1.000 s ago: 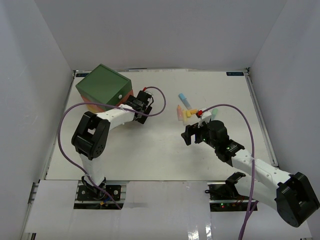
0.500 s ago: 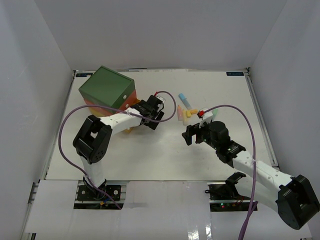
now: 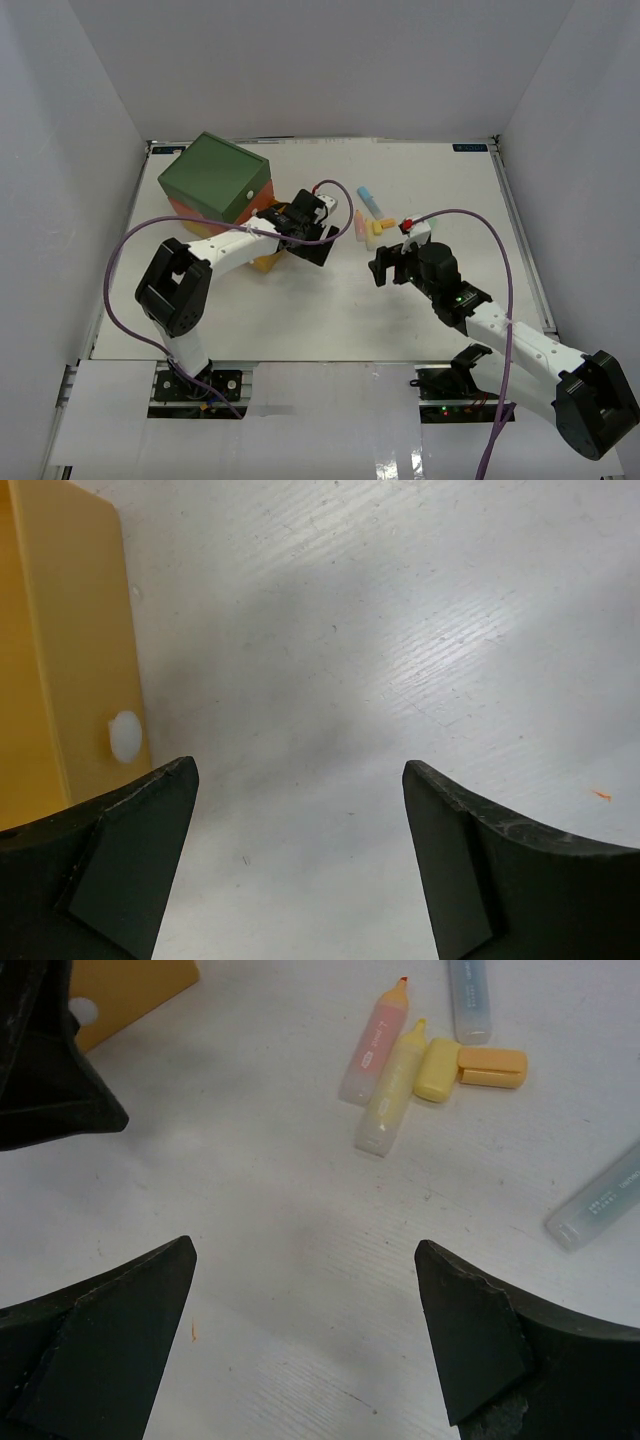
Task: Sort the stationery into containers
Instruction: Open the drawer in the storage box, then pick up the pen from the center of the board.
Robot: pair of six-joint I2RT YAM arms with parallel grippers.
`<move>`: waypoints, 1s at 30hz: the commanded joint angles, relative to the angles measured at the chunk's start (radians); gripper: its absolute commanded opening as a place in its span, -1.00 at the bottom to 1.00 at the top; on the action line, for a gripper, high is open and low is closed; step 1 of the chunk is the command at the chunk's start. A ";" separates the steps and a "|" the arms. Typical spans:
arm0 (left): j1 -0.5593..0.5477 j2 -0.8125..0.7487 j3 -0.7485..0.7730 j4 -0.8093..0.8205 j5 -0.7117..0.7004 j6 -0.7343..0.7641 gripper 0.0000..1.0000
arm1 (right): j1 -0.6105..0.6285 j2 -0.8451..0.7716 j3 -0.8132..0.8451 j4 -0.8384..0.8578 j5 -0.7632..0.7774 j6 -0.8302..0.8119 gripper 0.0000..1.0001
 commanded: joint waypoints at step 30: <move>0.022 -0.799 -0.351 0.502 -0.404 0.123 0.96 | -0.407 0.769 0.502 -0.178 0.275 0.256 0.36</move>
